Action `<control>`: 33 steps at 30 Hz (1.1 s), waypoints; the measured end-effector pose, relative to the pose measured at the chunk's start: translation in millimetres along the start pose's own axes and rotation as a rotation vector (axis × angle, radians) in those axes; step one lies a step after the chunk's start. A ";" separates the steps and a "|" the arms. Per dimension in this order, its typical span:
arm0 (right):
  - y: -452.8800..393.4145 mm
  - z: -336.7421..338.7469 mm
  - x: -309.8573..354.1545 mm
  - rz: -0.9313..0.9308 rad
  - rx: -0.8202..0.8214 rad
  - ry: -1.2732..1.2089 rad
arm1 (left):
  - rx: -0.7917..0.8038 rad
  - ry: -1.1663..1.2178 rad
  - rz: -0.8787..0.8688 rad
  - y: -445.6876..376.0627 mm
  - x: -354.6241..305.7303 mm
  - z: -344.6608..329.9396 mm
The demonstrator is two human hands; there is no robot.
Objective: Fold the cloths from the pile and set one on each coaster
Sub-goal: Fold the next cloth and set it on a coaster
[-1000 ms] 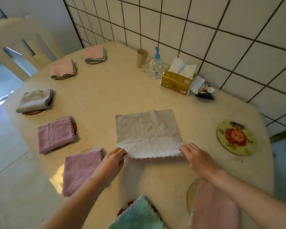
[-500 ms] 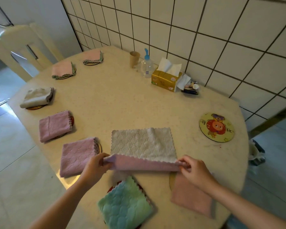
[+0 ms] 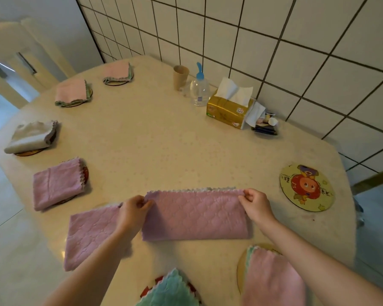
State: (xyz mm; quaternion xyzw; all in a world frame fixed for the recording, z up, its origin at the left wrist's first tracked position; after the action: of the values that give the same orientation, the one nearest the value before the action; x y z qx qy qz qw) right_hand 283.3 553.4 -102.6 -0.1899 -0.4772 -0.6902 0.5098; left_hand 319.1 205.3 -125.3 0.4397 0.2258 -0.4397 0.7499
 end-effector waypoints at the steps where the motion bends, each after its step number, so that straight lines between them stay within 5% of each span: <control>1: -6.3 -2.0 -1.9 -0.019 0.000 0.015 | -0.003 -0.021 0.014 -4.7 1.2 -0.7; 28: -36.8 -5.6 10.9 -0.014 -0.026 0.474 | -0.102 -0.217 0.068 -7.0 -12.6 -6.8; 31: -22.8 -3.8 18.7 0.125 -0.111 0.624 | -0.238 -0.253 -0.047 13.5 -18.9 -8.7; 33: -5.1 -12.9 21.1 0.372 -0.108 0.800 | -0.240 -0.527 -0.352 37.8 -24.5 -22.1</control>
State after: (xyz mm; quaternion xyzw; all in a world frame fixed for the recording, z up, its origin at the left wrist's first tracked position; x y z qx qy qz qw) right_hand 273.1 531.5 -95.2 -0.0168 -0.1636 -0.6299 0.7591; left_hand 340.2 244.1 -101.5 0.1739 0.1469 -0.6311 0.7415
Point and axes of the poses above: each hand's wrist, its own y-axis away from the middle knuckle, its own z-axis out of the back of the hand, x = y × z, the point moved 3 cm from there along -y, towards the middle knuckle, and after that the axes turned 11 degrees about x, right-handed, at the moved point
